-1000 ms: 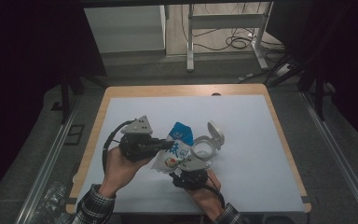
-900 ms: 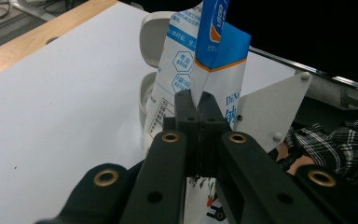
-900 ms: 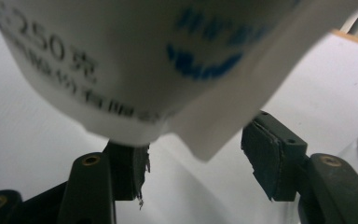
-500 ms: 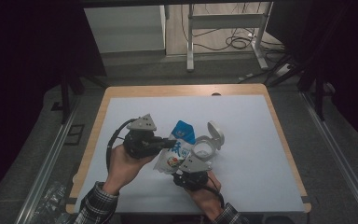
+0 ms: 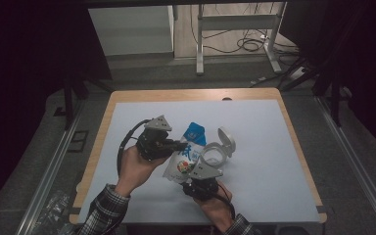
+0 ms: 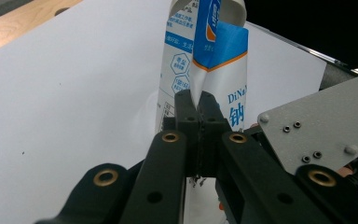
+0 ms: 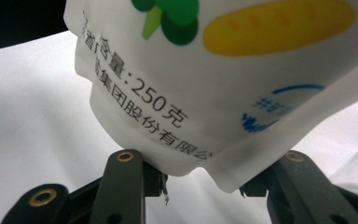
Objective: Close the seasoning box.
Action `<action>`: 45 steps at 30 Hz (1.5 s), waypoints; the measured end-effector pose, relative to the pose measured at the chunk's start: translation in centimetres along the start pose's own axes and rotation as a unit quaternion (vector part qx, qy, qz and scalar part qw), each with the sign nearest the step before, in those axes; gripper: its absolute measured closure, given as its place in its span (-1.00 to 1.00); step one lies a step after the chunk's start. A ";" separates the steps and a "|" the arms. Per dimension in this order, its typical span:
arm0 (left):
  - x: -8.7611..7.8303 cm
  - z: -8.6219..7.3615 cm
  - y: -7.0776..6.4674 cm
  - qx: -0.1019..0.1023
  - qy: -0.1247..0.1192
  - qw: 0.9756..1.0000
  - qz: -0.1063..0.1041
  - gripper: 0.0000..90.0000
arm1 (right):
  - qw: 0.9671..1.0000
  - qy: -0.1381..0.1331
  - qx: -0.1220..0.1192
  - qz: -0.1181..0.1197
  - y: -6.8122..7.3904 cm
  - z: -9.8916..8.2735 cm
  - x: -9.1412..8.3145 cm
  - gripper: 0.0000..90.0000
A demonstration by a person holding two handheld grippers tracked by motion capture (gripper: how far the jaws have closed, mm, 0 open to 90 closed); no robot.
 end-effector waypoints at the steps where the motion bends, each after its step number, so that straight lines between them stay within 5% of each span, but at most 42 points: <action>1: 0.1 0.0 0.1 0.002 0.004 1.000 0.002 1.00 | 1.000 -0.001 0.005 0.001 0.0 0.0 0.0 0.33; 25: 2.6 0.8 -0.3 0.017 0.043 0.999 0.001 1.00 | 0.997 0.014 0.075 0.019 -0.2 -0.8 -0.3 0.34; 36: 3.0 1.6 -0.2 0.026 0.076 0.997 -0.002 1.00 | 0.993 -0.002 0.112 0.028 0.1 -0.4 -0.1 0.34; 45: 3.3 2.0 -0.3 0.029 0.091 0.995 -0.003 1.00 | 0.992 -0.008 0.119 0.029 0.1 -0.2 -0.1 0.35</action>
Point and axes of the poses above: each handheld gripper's, and its own axes: x roughly forward along the jaws, z roughly out of its top, y roughly to its left, the point moved 7 cm from there along x, roughly forward along the jaws, and after that the axes turned 10 degrees about -y, right-handed, at the moved point
